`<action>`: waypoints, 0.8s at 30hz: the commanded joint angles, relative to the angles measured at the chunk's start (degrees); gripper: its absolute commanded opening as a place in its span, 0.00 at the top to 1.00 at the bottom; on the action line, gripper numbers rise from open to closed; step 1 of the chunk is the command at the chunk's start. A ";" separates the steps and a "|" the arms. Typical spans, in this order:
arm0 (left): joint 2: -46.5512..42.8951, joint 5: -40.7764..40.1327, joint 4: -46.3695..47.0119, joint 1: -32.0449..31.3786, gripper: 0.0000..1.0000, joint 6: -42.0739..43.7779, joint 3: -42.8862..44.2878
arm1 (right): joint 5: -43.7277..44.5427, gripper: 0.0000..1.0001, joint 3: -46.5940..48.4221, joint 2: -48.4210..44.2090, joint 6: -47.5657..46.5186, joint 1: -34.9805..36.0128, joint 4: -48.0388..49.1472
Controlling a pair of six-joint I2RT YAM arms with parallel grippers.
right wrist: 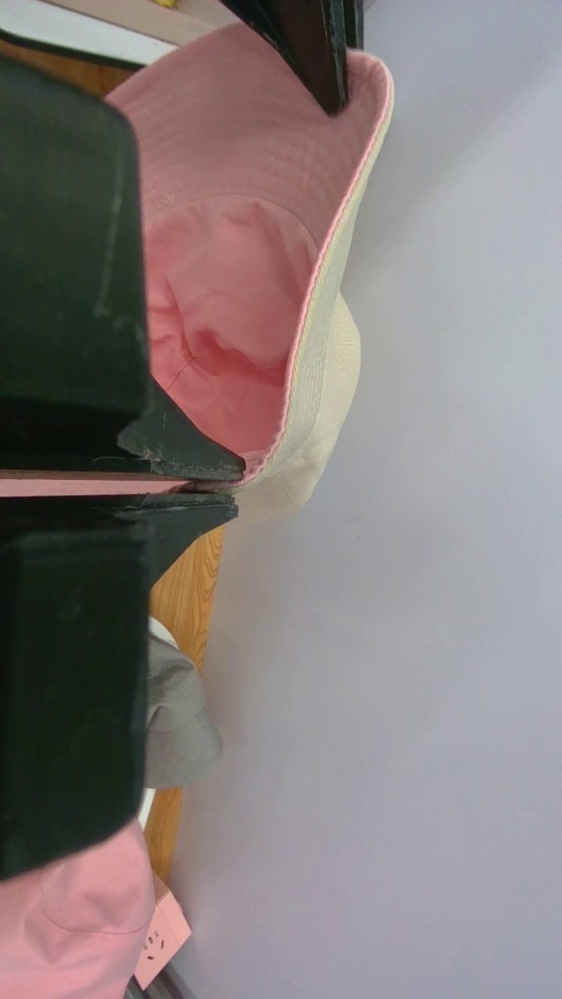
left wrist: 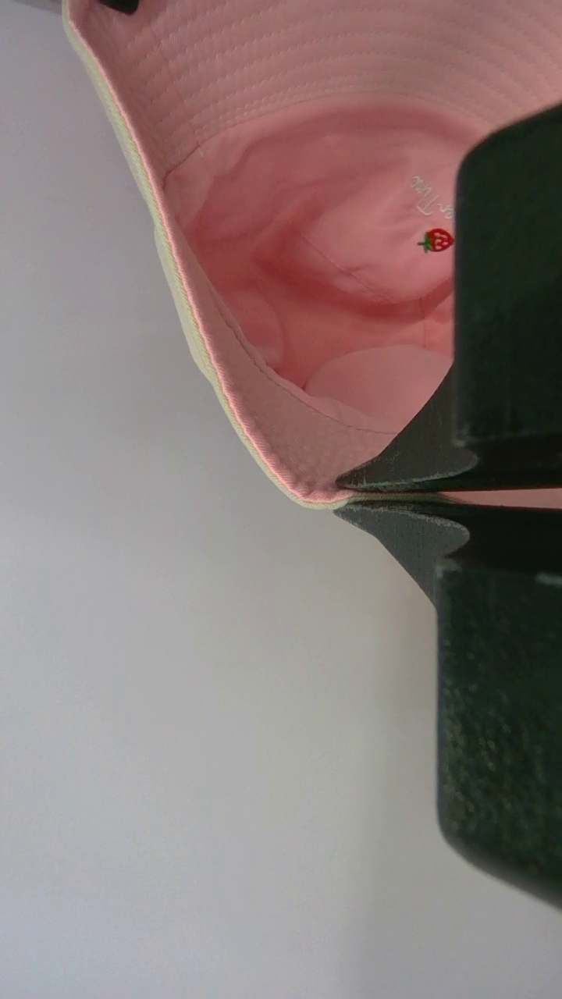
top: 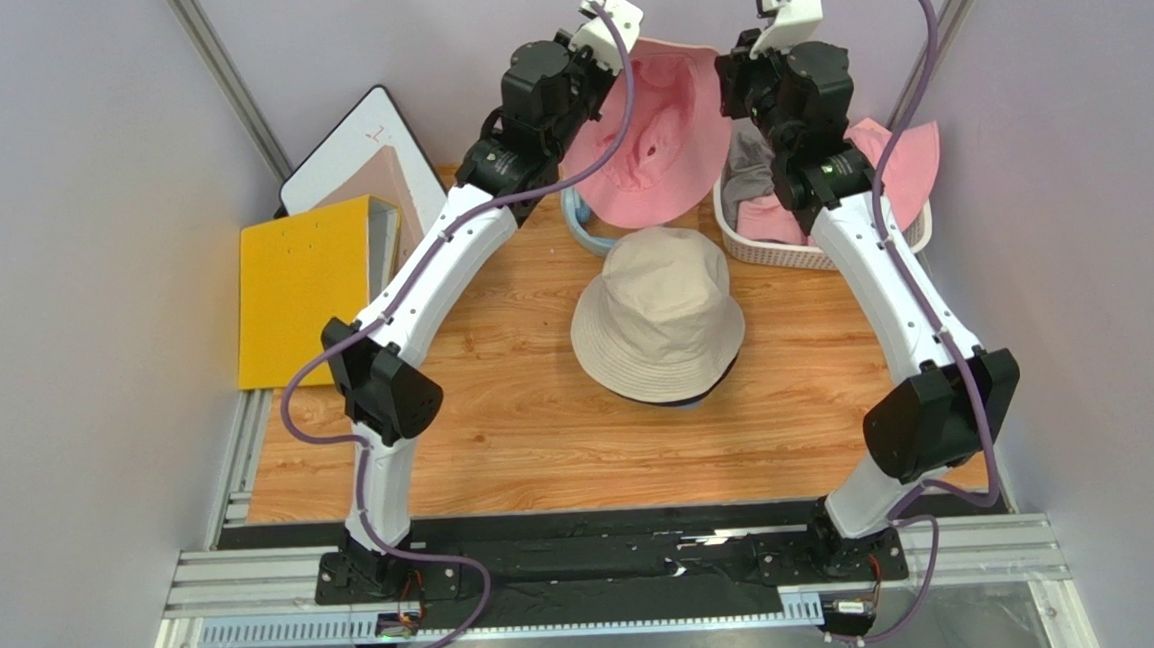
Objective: Stack the hats
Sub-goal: Stack the hat on the hat.
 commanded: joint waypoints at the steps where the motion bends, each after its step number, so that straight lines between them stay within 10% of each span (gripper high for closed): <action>1: 2.72 1.33 2.87 0.37 1.00 1.63 5.32 | 1.86 1.00 3.81 2.91 -1.41 -1.80 4.11; 7: 1.93 6.77 4.80 0.37 1.00 0.85 1.73 | 1.61 1.00 0.31 0.91 -3.69 -2.95 5.08; 17: -17.38 11.97 29.84 -0.60 1.00 -2.15 -37.61 | -0.77 1.00 -23.60 -18.08 -2.12 -2.68 11.76; 24: -23.91 11.61 36.97 -2.09 1.00 -5.22 -49.69 | -0.68 1.00 -33.02 -29.68 -2.46 1.35 10.10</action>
